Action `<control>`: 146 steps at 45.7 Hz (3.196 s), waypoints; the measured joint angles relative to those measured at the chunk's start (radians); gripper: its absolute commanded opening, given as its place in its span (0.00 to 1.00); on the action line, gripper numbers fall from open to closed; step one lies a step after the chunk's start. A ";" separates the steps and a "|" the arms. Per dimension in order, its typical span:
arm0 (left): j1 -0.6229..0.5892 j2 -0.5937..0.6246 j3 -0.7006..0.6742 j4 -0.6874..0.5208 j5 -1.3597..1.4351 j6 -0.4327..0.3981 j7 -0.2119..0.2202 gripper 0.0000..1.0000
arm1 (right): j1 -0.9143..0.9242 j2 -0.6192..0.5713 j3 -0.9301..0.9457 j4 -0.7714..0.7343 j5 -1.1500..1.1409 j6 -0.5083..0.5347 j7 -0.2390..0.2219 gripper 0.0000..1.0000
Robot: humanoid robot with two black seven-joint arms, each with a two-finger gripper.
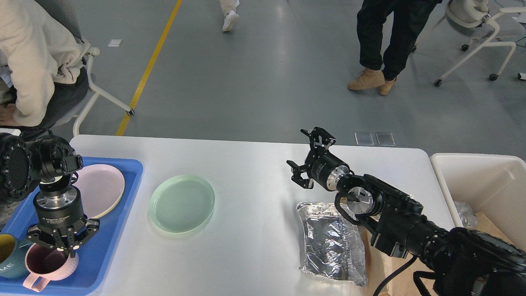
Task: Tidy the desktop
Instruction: 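Lift the purple mug and set it on the blue tray, then open the left gripper and release the mug on the tray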
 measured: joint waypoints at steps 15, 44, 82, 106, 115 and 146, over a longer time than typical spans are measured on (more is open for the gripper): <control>0.001 0.000 0.002 0.002 0.001 0.000 0.000 0.34 | 0.000 0.000 0.000 0.000 0.000 0.000 0.000 1.00; -0.002 0.000 0.008 0.000 0.004 0.000 0.013 0.85 | 0.000 0.000 0.000 0.000 0.000 0.000 0.000 1.00; -0.041 0.017 -0.001 -0.016 0.007 0.000 0.004 0.93 | 0.000 0.000 0.000 -0.001 0.000 0.000 0.000 1.00; -0.048 0.019 -0.028 0.000 0.006 0.000 0.003 0.96 | 0.000 0.000 0.000 0.000 0.000 0.000 0.000 1.00; -0.049 0.029 -0.040 0.000 0.006 0.000 0.002 0.96 | 0.000 0.000 0.000 0.000 0.000 0.000 0.000 1.00; -0.077 0.039 -0.065 0.000 0.008 0.000 0.015 0.96 | 0.000 0.000 0.000 0.000 0.000 0.000 0.000 1.00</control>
